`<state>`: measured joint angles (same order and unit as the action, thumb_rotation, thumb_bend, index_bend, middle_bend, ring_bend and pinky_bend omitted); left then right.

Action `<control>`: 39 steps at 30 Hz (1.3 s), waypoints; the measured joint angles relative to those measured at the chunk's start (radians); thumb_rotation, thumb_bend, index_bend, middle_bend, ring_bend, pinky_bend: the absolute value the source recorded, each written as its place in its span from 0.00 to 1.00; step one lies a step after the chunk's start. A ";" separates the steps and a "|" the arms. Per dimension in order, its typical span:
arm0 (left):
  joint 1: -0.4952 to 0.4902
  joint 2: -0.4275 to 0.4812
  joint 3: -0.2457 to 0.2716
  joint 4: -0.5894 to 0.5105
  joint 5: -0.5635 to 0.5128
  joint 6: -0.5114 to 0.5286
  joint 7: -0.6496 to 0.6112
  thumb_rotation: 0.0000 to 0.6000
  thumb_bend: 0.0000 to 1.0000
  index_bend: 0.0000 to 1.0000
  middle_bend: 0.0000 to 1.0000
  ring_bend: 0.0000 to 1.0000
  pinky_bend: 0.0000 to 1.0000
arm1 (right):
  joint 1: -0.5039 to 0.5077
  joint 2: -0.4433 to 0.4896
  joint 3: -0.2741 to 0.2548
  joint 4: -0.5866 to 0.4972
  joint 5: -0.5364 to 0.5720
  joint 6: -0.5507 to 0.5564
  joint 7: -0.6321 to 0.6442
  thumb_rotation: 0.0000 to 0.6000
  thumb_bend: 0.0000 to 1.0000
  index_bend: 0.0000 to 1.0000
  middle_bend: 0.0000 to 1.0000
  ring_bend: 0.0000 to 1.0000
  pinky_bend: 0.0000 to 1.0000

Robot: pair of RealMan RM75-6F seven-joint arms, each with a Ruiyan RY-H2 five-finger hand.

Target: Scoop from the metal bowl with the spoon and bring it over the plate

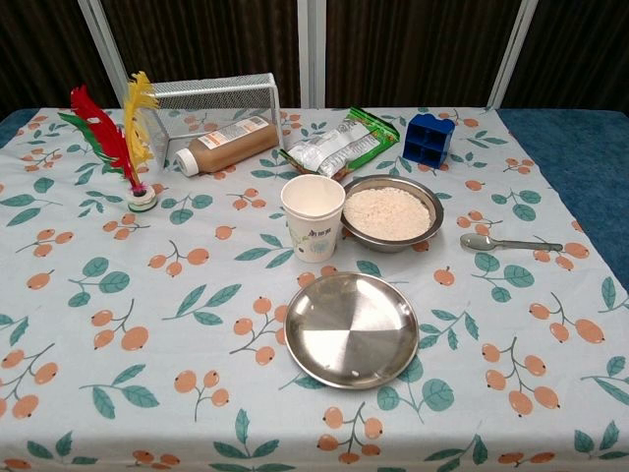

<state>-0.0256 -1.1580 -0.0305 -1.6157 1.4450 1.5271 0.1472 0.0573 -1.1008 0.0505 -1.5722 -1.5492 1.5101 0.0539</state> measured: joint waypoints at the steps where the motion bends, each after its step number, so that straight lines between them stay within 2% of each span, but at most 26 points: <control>1: 0.001 0.000 0.001 0.001 0.001 0.000 0.000 1.00 0.07 0.25 0.22 0.12 0.11 | 0.000 0.001 -0.001 -0.001 -0.001 0.000 0.002 1.00 0.08 0.24 0.32 0.12 0.18; 8: 0.006 -0.005 0.004 0.005 0.003 0.002 -0.006 1.00 0.07 0.25 0.22 0.12 0.11 | 0.005 0.009 -0.009 -0.008 -0.019 -0.007 0.013 1.00 0.08 0.24 0.33 0.12 0.18; 11: 0.006 -0.006 0.002 0.007 0.007 0.005 -0.006 1.00 0.07 0.25 0.22 0.12 0.11 | 0.017 0.012 -0.009 -0.010 -0.026 -0.020 0.020 1.00 0.08 0.15 0.33 0.12 0.18; 17: 0.004 -0.009 0.001 0.011 0.011 0.002 -0.005 1.00 0.07 0.25 0.22 0.12 0.11 | 0.075 0.014 0.002 -0.016 -0.028 -0.100 0.015 1.00 0.08 0.13 0.32 0.12 0.18; 19: 0.004 -0.009 0.001 0.012 0.014 0.004 -0.007 1.00 0.07 0.25 0.22 0.12 0.11 | 0.109 0.010 0.009 -0.020 -0.025 -0.150 0.004 1.00 0.08 0.16 0.34 0.12 0.18; 23: 0.005 -0.010 0.000 0.015 0.014 0.004 -0.013 1.00 0.07 0.25 0.22 0.12 0.11 | 0.188 -0.013 0.029 -0.015 -0.004 -0.268 -0.017 1.00 0.08 0.29 0.39 0.12 0.18; 30: 0.010 -0.011 0.002 0.017 0.009 0.002 -0.023 1.00 0.07 0.25 0.22 0.12 0.11 | 0.356 -0.159 0.072 0.088 0.080 -0.479 -0.088 1.00 0.08 0.34 0.43 0.12 0.18; 39: 0.011 -0.013 0.002 0.021 0.002 -0.007 -0.032 1.00 0.07 0.25 0.22 0.12 0.11 | 0.447 -0.328 0.083 0.264 0.170 -0.593 -0.177 1.00 0.10 0.35 0.45 0.13 0.18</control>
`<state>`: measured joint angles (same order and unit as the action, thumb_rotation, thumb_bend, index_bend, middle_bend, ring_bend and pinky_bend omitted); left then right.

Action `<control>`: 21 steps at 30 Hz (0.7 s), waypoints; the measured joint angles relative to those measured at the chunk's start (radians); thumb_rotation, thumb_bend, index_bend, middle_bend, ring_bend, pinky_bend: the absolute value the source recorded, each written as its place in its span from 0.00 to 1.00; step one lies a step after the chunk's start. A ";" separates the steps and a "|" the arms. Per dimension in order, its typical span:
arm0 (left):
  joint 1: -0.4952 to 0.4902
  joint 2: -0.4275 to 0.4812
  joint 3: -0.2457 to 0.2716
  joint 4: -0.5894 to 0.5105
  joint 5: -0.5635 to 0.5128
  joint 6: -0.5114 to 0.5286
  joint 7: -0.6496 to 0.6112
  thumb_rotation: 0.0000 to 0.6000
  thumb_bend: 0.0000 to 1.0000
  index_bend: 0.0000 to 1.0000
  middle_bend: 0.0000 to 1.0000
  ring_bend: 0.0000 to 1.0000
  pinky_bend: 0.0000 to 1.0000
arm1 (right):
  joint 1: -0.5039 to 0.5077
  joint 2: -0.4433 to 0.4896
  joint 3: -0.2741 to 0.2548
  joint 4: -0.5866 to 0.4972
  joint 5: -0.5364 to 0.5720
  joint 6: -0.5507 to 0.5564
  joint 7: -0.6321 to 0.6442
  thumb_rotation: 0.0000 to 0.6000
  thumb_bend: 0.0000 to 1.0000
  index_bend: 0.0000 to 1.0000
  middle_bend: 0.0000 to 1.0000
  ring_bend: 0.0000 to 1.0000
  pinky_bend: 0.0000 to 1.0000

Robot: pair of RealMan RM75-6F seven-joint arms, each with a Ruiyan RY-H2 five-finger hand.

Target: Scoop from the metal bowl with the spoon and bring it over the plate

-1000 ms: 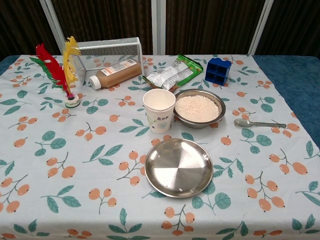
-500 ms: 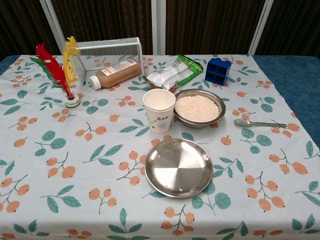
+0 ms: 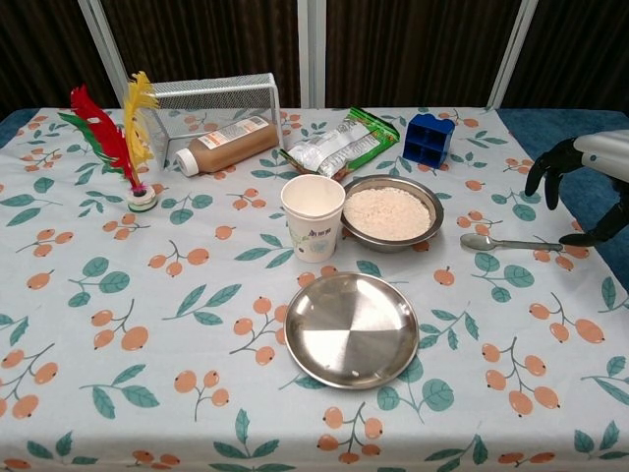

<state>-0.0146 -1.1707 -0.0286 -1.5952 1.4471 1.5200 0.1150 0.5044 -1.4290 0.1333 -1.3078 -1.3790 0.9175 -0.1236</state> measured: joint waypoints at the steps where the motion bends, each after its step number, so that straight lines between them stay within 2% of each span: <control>1: 0.000 0.000 0.000 0.000 0.000 -0.001 0.000 1.00 0.07 0.25 0.22 0.12 0.11 | 0.003 -0.010 -0.001 0.013 0.005 -0.003 -0.005 1.00 0.11 0.35 0.45 0.13 0.18; 12: -0.001 -0.007 -0.001 0.004 -0.006 -0.008 0.002 1.00 0.07 0.25 0.22 0.12 0.11 | 0.037 -0.106 -0.019 0.145 0.043 -0.048 0.005 1.00 0.15 0.42 0.48 0.14 0.18; 21: 0.002 -0.012 -0.003 0.011 -0.013 -0.010 -0.005 1.00 0.07 0.26 0.22 0.12 0.11 | 0.057 -0.146 -0.025 0.201 0.048 -0.060 0.032 1.00 0.17 0.48 0.51 0.17 0.18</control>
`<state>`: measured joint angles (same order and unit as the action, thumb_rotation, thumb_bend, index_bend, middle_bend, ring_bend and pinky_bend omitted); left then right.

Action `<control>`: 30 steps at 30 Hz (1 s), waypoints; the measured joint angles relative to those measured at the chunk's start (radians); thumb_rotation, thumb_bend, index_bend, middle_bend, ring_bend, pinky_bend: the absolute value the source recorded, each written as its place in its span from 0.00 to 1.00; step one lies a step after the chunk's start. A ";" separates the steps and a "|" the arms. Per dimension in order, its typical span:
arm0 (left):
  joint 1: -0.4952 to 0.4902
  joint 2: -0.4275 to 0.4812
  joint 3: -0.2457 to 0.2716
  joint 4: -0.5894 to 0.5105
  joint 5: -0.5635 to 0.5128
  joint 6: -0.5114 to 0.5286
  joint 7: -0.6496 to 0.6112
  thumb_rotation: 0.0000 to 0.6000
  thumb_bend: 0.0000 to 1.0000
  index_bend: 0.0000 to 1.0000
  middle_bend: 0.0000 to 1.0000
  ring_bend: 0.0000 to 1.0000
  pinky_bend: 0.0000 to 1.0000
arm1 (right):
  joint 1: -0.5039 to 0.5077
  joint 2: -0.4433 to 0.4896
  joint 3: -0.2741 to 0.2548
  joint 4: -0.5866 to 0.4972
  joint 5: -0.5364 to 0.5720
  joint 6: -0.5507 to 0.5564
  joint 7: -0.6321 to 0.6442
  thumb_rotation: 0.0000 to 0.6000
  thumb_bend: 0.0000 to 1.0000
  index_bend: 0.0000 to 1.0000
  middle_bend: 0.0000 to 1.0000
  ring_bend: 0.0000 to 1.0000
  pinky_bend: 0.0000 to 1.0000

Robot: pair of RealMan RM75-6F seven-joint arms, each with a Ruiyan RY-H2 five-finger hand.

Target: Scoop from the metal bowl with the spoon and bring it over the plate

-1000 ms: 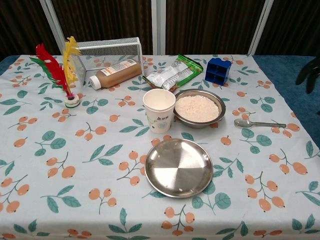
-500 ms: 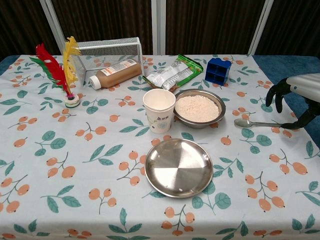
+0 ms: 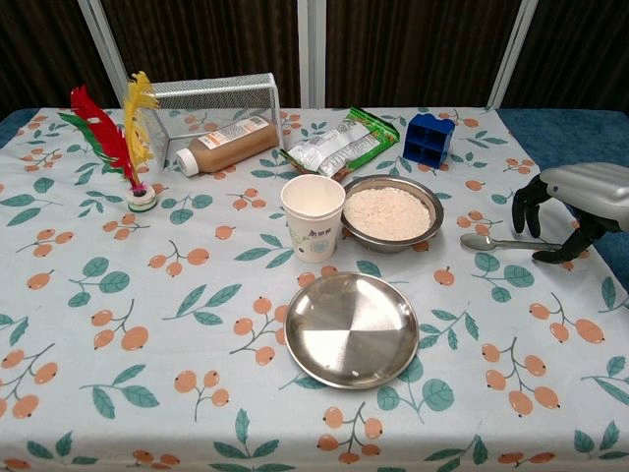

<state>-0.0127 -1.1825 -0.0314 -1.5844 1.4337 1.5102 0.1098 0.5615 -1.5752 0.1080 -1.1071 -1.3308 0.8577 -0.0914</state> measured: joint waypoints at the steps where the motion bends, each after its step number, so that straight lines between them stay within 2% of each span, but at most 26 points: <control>1: 0.000 0.000 0.000 0.001 0.000 0.000 0.000 1.00 0.07 0.26 0.22 0.12 0.11 | 0.001 -0.002 0.000 0.004 0.001 -0.001 0.002 1.00 0.18 0.48 0.51 0.17 0.18; 5: 0.002 -0.004 -0.001 0.004 -0.004 0.000 -0.002 1.00 0.07 0.26 0.22 0.12 0.11 | 0.005 -0.007 -0.001 0.019 0.008 -0.008 0.012 1.00 0.22 0.49 0.52 0.18 0.18; 22: 0.003 -0.009 -0.003 0.014 -0.017 -0.011 -0.011 1.00 0.07 0.26 0.22 0.12 0.11 | 0.038 -0.023 -0.007 0.032 0.033 -0.055 -0.010 1.00 0.26 0.49 0.52 0.18 0.17; 30: 0.005 -0.011 -0.004 0.019 -0.017 -0.010 -0.017 1.00 0.07 0.26 0.22 0.12 0.11 | 0.043 -0.019 -0.014 0.024 0.044 -0.064 -0.028 1.00 0.33 0.54 0.56 0.20 0.17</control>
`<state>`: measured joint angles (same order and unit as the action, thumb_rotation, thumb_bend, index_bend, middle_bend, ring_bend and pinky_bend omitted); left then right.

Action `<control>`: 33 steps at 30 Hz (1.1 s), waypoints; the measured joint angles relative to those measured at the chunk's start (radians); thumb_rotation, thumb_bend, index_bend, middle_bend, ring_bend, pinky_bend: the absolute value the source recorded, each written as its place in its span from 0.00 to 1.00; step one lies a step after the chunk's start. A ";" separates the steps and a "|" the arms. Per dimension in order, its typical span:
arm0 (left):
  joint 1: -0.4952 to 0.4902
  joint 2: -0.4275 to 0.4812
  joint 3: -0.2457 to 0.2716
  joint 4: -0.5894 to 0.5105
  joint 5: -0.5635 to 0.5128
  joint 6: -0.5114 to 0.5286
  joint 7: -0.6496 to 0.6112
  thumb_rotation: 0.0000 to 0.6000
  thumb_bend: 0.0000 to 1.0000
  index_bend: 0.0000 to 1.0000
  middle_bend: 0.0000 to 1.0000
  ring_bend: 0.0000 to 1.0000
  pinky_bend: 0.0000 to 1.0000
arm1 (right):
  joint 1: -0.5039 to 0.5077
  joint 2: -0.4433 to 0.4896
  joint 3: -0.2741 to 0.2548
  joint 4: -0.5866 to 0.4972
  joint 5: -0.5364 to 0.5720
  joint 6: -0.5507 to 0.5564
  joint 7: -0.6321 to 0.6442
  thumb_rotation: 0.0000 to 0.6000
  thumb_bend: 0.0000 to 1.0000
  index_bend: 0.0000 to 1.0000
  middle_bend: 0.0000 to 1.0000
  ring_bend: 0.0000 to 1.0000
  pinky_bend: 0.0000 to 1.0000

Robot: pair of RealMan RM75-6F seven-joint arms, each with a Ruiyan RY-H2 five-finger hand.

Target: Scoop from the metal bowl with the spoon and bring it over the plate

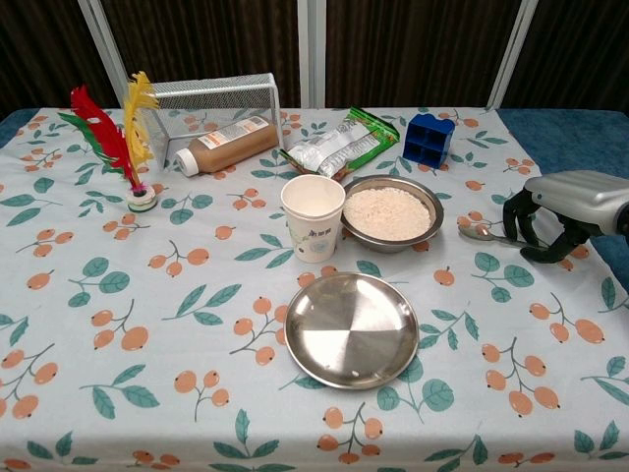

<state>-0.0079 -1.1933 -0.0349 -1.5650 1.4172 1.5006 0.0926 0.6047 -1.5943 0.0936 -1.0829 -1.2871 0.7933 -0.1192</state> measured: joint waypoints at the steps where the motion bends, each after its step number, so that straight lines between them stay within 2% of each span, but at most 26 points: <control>1: 0.000 0.000 0.000 0.000 0.000 0.000 -0.001 1.00 0.07 0.26 0.22 0.12 0.11 | 0.000 0.003 -0.001 -0.003 -0.002 0.002 -0.001 1.00 0.33 0.54 0.56 0.21 0.17; 8: 0.000 0.000 0.000 0.003 0.001 -0.002 -0.004 1.00 0.07 0.26 0.22 0.12 0.11 | 0.001 0.076 -0.007 -0.060 -0.020 0.022 -0.026 1.00 0.33 0.55 0.57 0.21 0.16; 14: -0.001 0.002 -0.001 0.003 0.007 0.001 -0.003 1.00 0.07 0.26 0.22 0.12 0.11 | 0.021 0.198 -0.003 -0.183 -0.040 0.033 -0.097 1.00 0.33 0.56 0.57 0.21 0.15; 19: -0.002 0.003 -0.002 0.003 0.012 0.006 -0.004 1.00 0.07 0.26 0.22 0.12 0.11 | 0.088 0.290 0.014 -0.285 -0.047 -0.011 -0.199 1.00 0.33 0.56 0.57 0.21 0.15; 26: 0.000 0.006 -0.003 0.007 0.017 0.013 -0.008 1.00 0.07 0.26 0.22 0.12 0.11 | 0.227 0.311 0.038 -0.340 0.000 -0.143 -0.383 1.00 0.33 0.56 0.58 0.21 0.13; 33: 0.000 0.002 -0.003 0.016 0.016 0.010 -0.019 1.00 0.07 0.26 0.22 0.12 0.11 | 0.362 0.256 0.024 -0.324 0.148 -0.237 -0.583 1.00 0.34 0.57 0.58 0.21 0.12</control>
<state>-0.0079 -1.1915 -0.0381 -1.5487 1.4328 1.5103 0.0738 0.9663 -1.3383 0.1178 -1.4066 -1.1392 0.5565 -0.7017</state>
